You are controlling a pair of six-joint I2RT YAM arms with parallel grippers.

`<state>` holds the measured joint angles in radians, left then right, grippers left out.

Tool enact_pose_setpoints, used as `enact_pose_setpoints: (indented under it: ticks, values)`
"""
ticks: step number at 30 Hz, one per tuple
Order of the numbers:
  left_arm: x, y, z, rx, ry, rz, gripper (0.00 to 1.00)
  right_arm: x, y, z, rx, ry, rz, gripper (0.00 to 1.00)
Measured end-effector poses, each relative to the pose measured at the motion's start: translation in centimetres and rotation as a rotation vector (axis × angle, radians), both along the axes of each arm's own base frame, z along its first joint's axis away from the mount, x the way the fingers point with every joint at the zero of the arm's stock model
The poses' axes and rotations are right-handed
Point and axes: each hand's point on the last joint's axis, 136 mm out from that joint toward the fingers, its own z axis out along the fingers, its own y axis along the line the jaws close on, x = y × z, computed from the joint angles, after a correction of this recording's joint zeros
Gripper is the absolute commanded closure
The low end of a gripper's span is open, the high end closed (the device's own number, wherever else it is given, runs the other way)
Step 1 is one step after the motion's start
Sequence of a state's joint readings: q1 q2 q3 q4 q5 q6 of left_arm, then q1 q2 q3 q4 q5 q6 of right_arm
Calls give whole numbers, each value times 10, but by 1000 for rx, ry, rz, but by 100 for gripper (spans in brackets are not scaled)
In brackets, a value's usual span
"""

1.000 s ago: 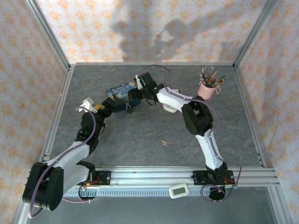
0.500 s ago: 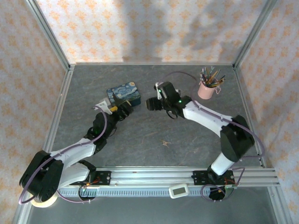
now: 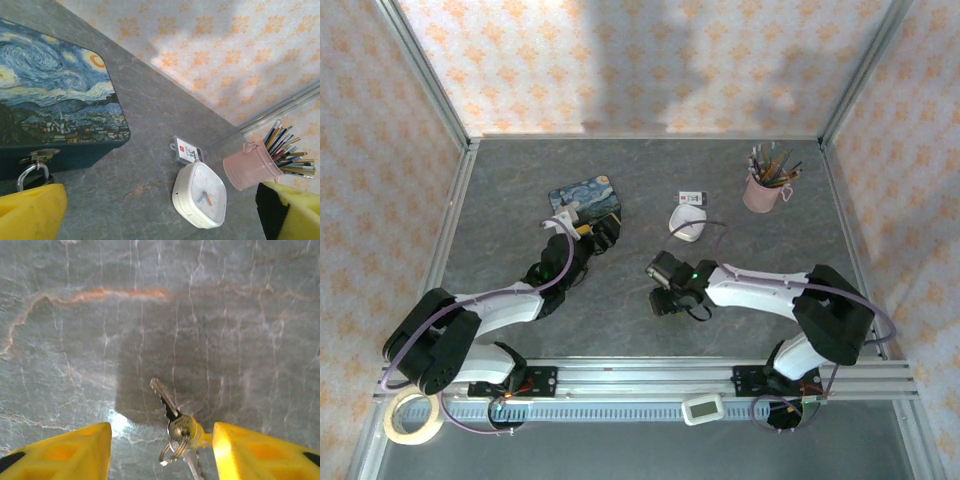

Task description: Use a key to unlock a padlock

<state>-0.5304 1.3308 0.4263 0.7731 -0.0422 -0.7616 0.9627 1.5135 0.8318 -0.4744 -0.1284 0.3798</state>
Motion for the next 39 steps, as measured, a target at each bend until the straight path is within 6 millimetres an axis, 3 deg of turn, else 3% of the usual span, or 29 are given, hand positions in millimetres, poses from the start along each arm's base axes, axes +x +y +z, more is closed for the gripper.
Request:
enact_pose_setpoints:
  ticks: [6,16,22,27,34,39]
  values:
    - [0,4,6,-4,-16,19,2,-1,-1,-1,-28,-34,-33,52]
    - [-1,9,15,-11,-41,43,2,-1,-12,-19,-76,-39,-69,63]
    - [-1,9,15,-11,-41,43,2,5,-10,-19,-57,-70,-89,87]
    - [-1,8,15,-13,-40,38,2,11,-1,-15,-17,-94,-81,99]
    - [-4,1,15,-38,-30,-5,2,35,-4,-11,94,-49,-119,100]
    - [-10,-15,13,-67,-15,-71,3,50,2,16,266,-32,-90,100]
